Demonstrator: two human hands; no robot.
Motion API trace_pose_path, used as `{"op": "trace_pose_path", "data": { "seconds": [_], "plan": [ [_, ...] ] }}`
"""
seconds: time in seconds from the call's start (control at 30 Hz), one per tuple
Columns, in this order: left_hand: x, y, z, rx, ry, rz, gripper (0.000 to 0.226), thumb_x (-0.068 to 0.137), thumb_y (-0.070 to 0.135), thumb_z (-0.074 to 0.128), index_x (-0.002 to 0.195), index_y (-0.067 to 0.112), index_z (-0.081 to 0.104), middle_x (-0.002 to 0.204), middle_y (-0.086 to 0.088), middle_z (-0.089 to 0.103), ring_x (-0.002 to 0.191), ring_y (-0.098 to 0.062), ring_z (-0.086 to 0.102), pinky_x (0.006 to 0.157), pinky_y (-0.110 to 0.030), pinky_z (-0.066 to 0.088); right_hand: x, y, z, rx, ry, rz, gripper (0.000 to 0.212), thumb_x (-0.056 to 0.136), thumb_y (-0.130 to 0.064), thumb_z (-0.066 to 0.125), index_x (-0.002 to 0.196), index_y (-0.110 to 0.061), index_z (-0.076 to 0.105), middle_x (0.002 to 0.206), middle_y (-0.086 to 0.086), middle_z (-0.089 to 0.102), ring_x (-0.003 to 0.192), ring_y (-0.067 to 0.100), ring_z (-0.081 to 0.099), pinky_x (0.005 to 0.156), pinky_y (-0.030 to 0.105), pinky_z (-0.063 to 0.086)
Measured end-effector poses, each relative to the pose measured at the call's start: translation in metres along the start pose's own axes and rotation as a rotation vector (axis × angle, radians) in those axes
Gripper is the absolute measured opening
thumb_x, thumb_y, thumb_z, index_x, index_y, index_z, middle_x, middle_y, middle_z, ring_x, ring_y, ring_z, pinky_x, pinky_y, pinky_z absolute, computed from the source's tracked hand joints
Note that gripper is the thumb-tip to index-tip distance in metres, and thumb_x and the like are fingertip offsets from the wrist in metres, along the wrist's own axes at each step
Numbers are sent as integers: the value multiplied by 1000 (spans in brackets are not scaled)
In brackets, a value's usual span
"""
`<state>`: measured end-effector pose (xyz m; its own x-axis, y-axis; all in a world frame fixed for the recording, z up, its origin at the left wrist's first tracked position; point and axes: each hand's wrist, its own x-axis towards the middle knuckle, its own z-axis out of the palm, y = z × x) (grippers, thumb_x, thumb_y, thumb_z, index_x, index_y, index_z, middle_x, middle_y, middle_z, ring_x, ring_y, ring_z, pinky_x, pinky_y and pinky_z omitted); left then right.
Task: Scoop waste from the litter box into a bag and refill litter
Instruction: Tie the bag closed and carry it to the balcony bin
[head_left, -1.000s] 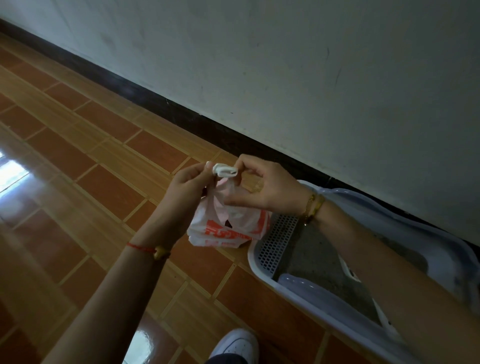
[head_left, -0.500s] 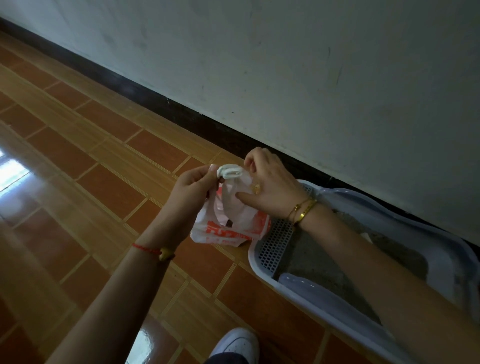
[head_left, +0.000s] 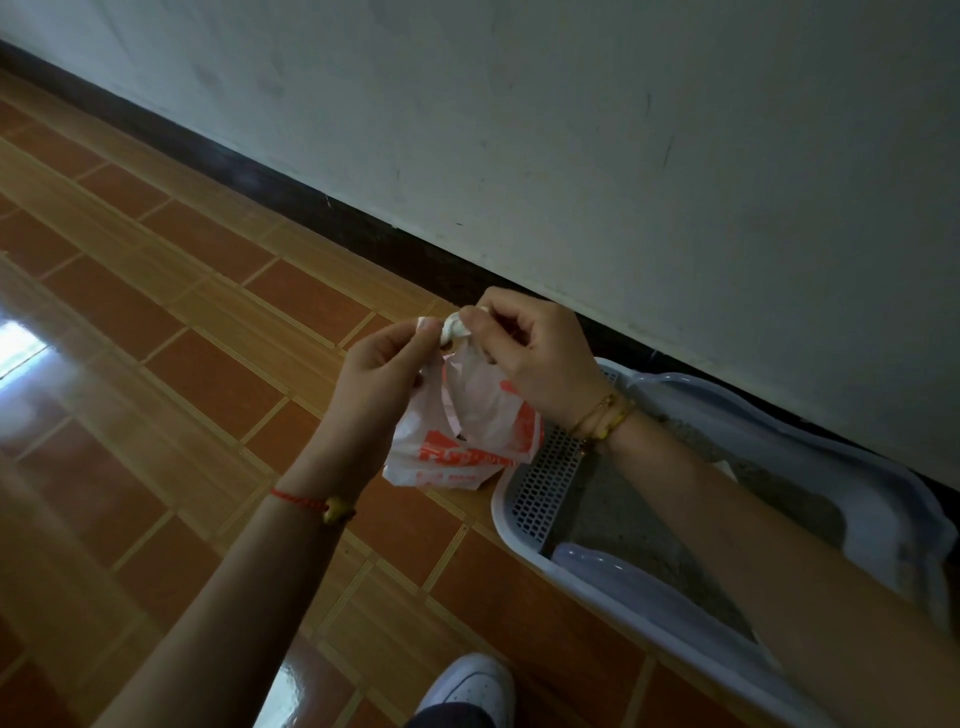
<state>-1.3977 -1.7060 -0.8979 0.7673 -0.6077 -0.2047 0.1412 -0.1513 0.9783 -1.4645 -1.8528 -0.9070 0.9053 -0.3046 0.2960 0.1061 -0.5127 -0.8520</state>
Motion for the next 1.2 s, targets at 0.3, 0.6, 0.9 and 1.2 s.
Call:
{"op": "trace_pose_path", "data": {
  "seconds": [0.3, 0.6, 0.9, 1.2],
  "plan": [
    [17, -39, -22, -122, 520, -104, 24, 101, 22, 47, 87, 23, 66, 96, 1, 63, 98, -16, 57, 88, -28, 47, -18, 42, -11, 67, 206, 519, 37, 94, -21, 51, 57, -17, 48, 55, -5, 47, 51, 5, 46, 55, 21, 40],
    [30, -80, -33, -83, 685, -225, 21, 100, 21, 51, 88, 19, 68, 90, 1, 61, 81, -10, 53, 72, -22, 45, -37, 94, -9, 83, 233, 865, 28, 91, -16, 52, 63, -14, 53, 58, -1, 48, 52, 10, 45, 52, 20, 37],
    [26, -78, -26, -39, 487, -160, 20, 100, 18, 48, 91, 19, 66, 94, -1, 62, 90, -13, 57, 83, -27, 49, -42, 104, -26, 80, 269, 816, 27, 95, -21, 47, 69, -13, 54, 64, 0, 52, 60, 11, 49, 57, 22, 40],
    [31, -58, -18, -61, 313, -1, 15, 95, 25, 59, 103, 16, 68, 94, 9, 67, 91, -7, 62, 84, -27, 49, -31, 98, -26, 104, 268, 556, 23, 95, -32, 52, 93, -11, 64, 85, 0, 69, 74, 7, 67, 64, 23, 54]
  ]
}}
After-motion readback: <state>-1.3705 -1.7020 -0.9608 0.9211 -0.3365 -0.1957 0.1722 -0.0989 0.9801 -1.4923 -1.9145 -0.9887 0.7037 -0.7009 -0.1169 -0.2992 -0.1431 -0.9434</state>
